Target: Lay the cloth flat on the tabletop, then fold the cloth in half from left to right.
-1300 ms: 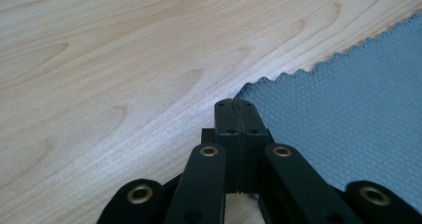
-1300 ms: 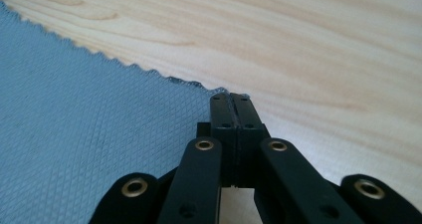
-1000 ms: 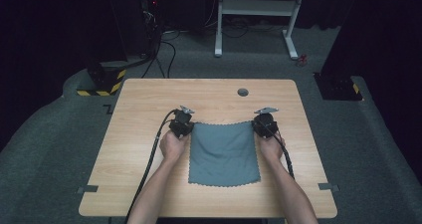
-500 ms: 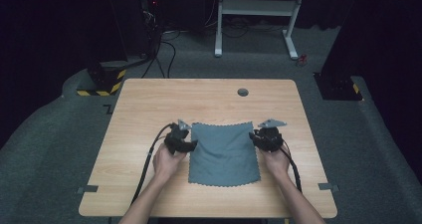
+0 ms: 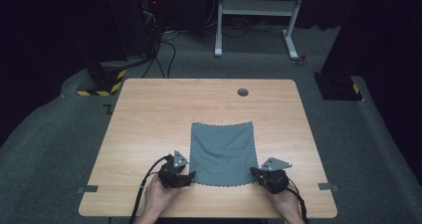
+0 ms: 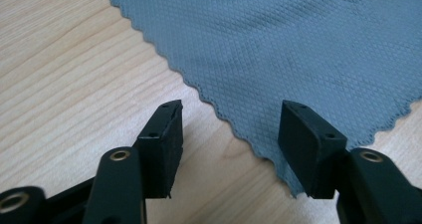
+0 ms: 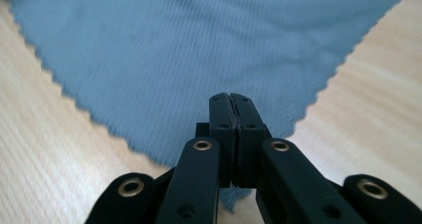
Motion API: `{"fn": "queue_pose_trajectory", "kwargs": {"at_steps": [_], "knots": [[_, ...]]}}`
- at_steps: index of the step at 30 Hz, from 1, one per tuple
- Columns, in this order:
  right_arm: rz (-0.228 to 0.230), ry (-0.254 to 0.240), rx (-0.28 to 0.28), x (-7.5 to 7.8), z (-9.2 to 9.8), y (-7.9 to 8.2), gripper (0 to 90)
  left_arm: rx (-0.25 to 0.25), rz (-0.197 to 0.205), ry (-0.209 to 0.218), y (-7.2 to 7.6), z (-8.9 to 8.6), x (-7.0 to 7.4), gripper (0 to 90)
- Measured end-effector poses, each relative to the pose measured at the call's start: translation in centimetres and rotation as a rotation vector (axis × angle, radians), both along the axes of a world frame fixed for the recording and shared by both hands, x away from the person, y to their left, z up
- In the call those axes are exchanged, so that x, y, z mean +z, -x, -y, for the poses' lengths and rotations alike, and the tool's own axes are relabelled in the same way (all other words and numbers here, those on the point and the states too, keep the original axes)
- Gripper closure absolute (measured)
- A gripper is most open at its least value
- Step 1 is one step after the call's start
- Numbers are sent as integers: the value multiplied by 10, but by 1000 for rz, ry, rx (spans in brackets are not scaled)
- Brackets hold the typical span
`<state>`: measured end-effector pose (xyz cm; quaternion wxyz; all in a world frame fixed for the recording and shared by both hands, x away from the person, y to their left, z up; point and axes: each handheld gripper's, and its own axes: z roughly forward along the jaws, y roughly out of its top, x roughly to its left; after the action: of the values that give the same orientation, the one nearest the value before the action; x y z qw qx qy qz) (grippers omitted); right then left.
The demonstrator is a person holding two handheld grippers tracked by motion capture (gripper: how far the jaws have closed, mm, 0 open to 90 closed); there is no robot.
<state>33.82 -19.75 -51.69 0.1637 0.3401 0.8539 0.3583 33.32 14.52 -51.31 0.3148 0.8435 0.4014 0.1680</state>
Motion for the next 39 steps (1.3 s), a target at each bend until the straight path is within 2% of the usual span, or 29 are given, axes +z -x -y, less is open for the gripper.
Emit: {"fn": "queue_pose_trajectory", "kwargs": {"at_steps": [5, 6, 12, 14, 15, 16, 17, 18, 19, 22, 26, 28, 29, 32, 37, 39], "knots": [[20, 5, -3, -4, 4, 9, 874, 6, 4, -19, 6, 1, 1, 462], [24, 14, -3, -4, 4, 12, 865, -4, 13, -43, 8, 1, 2, 461], [11, 20, -3, -2, 5, 12, 809, 6, -2, -10, 9, -6, 1, 436], [11, -13, 4, 2, -1, 13, 773, -3, 6, -8, 11, -8, 0, 423], [11, -13, 4, 2, -1, 13, 773, -6, 9, -2, 12, -9, 0, 423], [16, -24, 10, 3, -4, 12, 755, -3, 8, 14, 11, -11, -2, 412], [25, -58, 32, 5, -16, 10, 735, 7, 12, 32, 8, -11, -3, 398], [25, -58, 32, 5, -16, 10, 735, 7, 12, 32, 8, -11, -3, 394], [30, -66, 55, 4, -32, 6, 726, 21, 17, 45, 1, -9, -2, 389], [30, -65, 75, 2, -56, -2, 709, 56, 60, 62, -11, -5, 0, 390], [16, -52, 95, -1, -82, -10, 685, 94, 76, 100, -28, -3, -1, 394], [16, -44, 101, -2, -87, -11, 685, 105, 73, 110, -32, -4, -3, 398], [5, -41, 107, -5, -95, -13, 679, 126, 57, 110, -38, -5, -8, 399], [16, -16, 116, -6, -102, -12, 655, 132, 79, 96, -41, -5, -12, 398], [25, -11, 100, -7, -102, -13, 603, 133, 88, 104, -45, -6, -13, 386], [28, -5, 100, -6, -103, -12, 603, 129, 72, 92, -48, -7, -11, 394]]}}
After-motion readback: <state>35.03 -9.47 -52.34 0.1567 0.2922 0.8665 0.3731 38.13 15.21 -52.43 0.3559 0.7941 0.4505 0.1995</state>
